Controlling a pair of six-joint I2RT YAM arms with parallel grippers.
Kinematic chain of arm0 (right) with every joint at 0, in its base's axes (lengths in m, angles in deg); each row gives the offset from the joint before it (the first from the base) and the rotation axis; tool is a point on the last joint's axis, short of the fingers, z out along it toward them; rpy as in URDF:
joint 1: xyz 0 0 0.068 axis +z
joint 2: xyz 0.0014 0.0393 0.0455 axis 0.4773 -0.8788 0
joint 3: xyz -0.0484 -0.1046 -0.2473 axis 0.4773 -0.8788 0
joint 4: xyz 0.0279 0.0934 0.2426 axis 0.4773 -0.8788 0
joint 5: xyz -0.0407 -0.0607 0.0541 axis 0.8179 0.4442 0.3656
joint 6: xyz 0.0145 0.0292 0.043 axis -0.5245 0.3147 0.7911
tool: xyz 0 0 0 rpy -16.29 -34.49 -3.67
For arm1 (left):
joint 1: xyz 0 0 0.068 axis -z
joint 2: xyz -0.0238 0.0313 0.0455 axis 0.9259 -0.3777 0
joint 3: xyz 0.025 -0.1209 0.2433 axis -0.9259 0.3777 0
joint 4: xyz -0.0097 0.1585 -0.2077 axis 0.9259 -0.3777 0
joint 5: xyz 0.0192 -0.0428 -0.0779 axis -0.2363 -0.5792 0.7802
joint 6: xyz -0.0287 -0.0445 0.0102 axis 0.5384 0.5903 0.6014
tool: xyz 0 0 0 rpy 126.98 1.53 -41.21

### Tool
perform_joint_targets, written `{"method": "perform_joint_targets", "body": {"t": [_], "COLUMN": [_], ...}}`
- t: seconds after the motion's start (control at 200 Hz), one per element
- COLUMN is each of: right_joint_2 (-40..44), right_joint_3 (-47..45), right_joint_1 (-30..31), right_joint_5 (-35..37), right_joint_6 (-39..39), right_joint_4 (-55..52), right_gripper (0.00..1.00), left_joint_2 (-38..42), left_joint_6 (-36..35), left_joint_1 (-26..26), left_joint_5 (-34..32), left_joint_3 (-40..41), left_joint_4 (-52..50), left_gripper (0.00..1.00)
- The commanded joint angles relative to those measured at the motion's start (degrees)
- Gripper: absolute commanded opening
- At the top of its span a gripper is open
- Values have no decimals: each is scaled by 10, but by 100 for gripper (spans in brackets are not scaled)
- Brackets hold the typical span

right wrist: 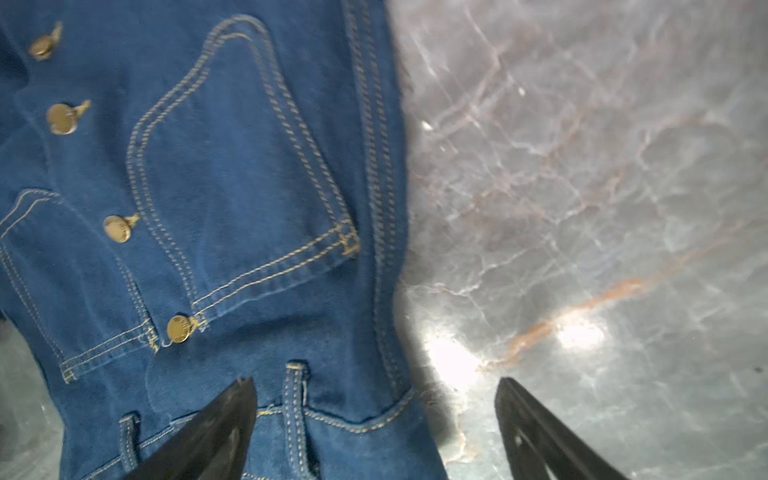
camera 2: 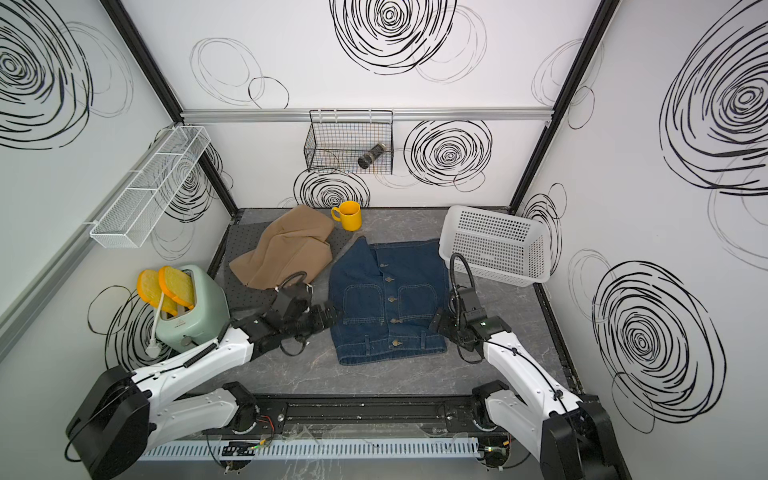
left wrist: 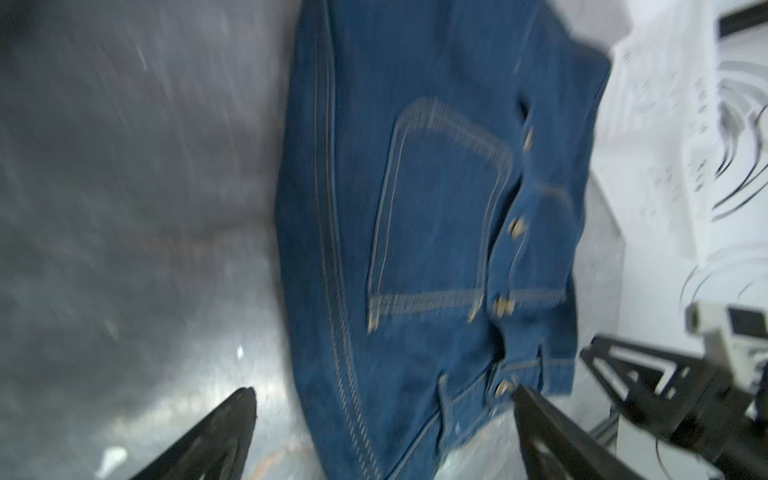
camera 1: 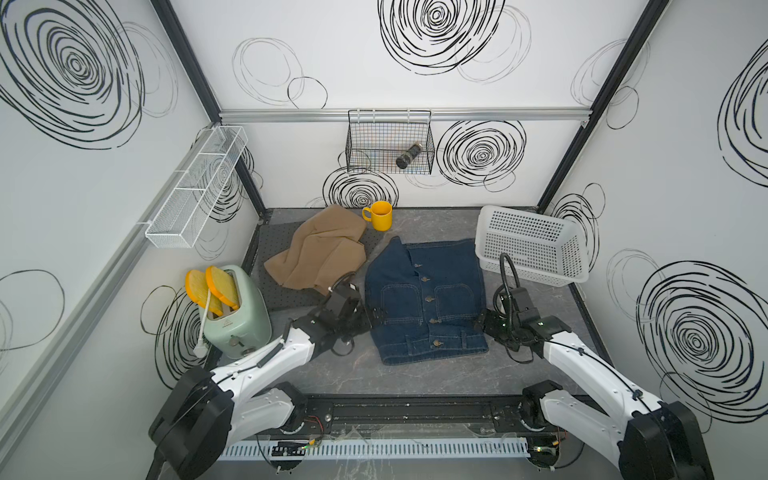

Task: Roll up the skirts
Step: Fold the skirt at the center of the board.

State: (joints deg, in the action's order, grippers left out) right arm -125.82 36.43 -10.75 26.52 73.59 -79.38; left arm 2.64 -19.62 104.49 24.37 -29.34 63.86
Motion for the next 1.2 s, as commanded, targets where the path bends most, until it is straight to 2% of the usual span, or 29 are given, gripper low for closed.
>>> {"method": "perform_joint_targets", "body": {"t": [0.0, 0.13, 0.265, 0.295, 0.335, 0.39, 0.445, 0.495, 0.51, 0.58, 0.625, 0.685, 0.76, 0.806, 0.901, 0.971, 1.076, 1.121, 1.171, 1.196], "right_joint_2": [-14, -41, -62, -64, -62, -54, -46, -44, -44, -49, -57, -66, -78, -86, -102, -97, -39, -6, 33, 55], "right_joint_3": [-13, -10, -30, -35, -37, -39, -36, -24, -19, 4, 16, 21, 10, -1, -12, 2, 41, 53, 54, 52], "right_joint_1": [-8, -1, 5, 6, 10, 22, 35, 49, 54, 82, 98, 122, 161, 183, 204, 201, 186, 172, 164, 164], "right_joint_5": [-65, -86, -106, -111, -118, -120, -120, -115, -110, -83, -92, -108, -122, -127, -139, -123, -47, -40, -69, -84], "right_joint_6": [11, 4, 13, 14, 16, 22, 27, 29, 29, 29, 30, 41, 67, 87, 119, 120, 108, 97, 71, 58], "right_joint_4": [23, 19, 44, 49, 54, 62, 67, 66, 64, 61, 67, 90, 135, 161, 177, 132, 38, 24, 47, 65], "right_gripper": [85, 80, 64, 56, 42, 33, 25, 17, 16, 12, 12, 13, 21, 27, 50, 64, 85, 86, 85, 84], "left_joint_2": [16, -10, -66, -76, -84, -83, -67, -45, -38, -10, -4, -11, -31, -45, -78, -111, -179, -209, -230, -237], "left_joint_6": [120, 163, 180, 186, 194, 192, 156, 94, 77, -16, -67, -130, -189, -220, -249, -255, -245, -231, -206, -193], "left_joint_1": [51, 81, 93, 92, 90, 84, 68, 52, 50, 49, 51, 56, 65, 82, 136, 188, 264, 285, 290, 285], "left_joint_5": [-10, -14, -11, -2, 9, 18, 13, -26, -44, -144, -190, -231, -234, -237, -263, -279, -312, -319, -307, -291], "left_joint_3": [51, 73, 76, 79, 83, 83, 54, 2, -16, -103, -154, -215, -283, -314, -355, -372, -420, -446, -466, -474], "left_joint_4": [82, 161, 230, 248, 281, 296, 250, 144, 110, -28, -92, -161, -217, -238, -267, -278, -297, -303, -298, -293], "left_gripper": [96, 88, 76, 66, 44, 24, 10, 5, 0, 0, 0, 0, 0, 0, 0, 0, 0, 0, 2, 8]}}
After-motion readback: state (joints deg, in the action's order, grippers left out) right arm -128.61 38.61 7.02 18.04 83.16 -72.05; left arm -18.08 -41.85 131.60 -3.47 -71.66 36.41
